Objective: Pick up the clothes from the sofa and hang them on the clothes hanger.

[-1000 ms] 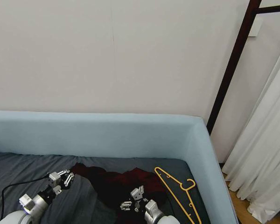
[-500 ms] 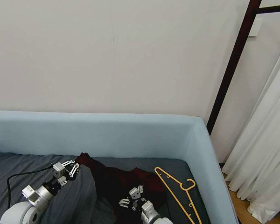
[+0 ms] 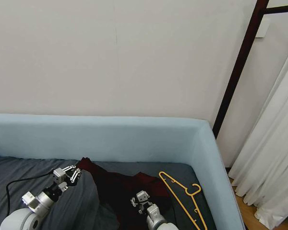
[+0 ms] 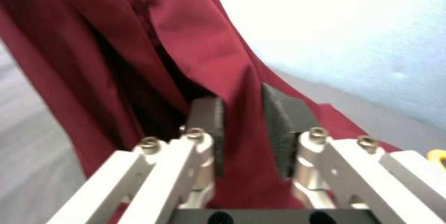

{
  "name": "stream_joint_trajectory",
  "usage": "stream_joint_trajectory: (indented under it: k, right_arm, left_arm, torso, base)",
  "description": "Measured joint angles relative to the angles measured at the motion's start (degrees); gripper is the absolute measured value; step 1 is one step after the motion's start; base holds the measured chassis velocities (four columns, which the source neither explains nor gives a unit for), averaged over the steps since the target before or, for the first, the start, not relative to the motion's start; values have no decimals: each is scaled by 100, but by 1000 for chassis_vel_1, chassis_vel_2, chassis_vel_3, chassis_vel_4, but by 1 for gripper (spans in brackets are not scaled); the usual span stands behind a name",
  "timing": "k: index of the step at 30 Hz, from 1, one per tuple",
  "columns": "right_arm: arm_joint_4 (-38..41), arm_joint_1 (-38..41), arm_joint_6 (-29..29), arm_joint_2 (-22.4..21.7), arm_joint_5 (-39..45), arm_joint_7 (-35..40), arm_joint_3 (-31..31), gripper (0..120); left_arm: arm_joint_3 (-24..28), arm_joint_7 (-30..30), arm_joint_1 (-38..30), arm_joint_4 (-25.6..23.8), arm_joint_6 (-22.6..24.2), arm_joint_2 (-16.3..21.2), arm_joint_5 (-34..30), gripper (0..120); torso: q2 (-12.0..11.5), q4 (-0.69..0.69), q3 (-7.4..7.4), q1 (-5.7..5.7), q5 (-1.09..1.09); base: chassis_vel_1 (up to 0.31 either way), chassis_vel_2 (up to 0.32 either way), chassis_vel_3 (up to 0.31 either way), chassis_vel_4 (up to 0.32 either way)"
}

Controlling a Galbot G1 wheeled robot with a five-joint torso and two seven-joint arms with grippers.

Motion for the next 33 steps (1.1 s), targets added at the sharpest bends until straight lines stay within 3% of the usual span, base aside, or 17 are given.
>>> stream_joint_trajectory:
  k: [3, 6, 12, 14, 15, 16, 19, 23, 33]
  right_arm:
    - [111, 37, 46, -126, 262, -485, 91, 5]
    - [115, 73, 46, -172, 346, -685, 150, 0]
    - [173, 125, 112, -196, 783, -950, 292, 0]
    - [406, 171, 331, -287, 1426, -1544, 439, 0]
    - [636, 225, 502, -409, 1909, -2191, 576, 0]
    - [636, 225, 502, -409, 1909, -2191, 576, 0]
    - [1570, 340, 519, -828, 3116, -3196, 1014, 0]
    - [2483, 535, 245, -1232, 3950, -3327, 1373, 0]
    - [3689, 1023, -552, -2013, 5222, -3182, 1799, 0]
  left_arm:
    - [-16, -54, 9, 2, -16, 11, 3, 0]
    - [-25, -98, 20, -12, -31, 16, 5, 0]
    - [-41, -204, 38, -66, -79, 34, -3, 0]
    - [-73, -273, 39, -148, -139, 77, -127, 0]
    - [-114, -300, 39, -237, -177, 121, -266, 0]
    - [-114, -300, 39, -237, -177, 121, -266, 0]
    - [-196, -345, -65, -480, -280, 272, -601, 0]
    - [-420, -385, -175, -709, -318, 432, -896, 0]
    - [-1113, -444, -223, -1545, -197, 746, -1357, 0]
  torso:
    - [0, 0, 0, 0, 0]
    - [0, 0, 0, 0, 0]
    - [0, 0, 0, 0, 0]
    - [0, 1, 0, 0, 0]
    - [0, 0, 0, 0, 0]
    - [0, 0, 0, 0, 0]
    - [0, -2, 0, 0, 0]
    - [0, 0, 0, 0, 1]
    - [0, -1, 0, 0, 1]
  base:
    - [0, 0, 0, 0]
    - [0, 0, 0, 0]
    - [0, 0, 0, 0]
    - [0, 0, 0, 0]
    - [0, 0, 0, 0]
    - [0, 0, 0, 0]
    - [0, 0, 0, 0]
    - [0, 0, 0, 0]
    - [0, 0, 0, 0]
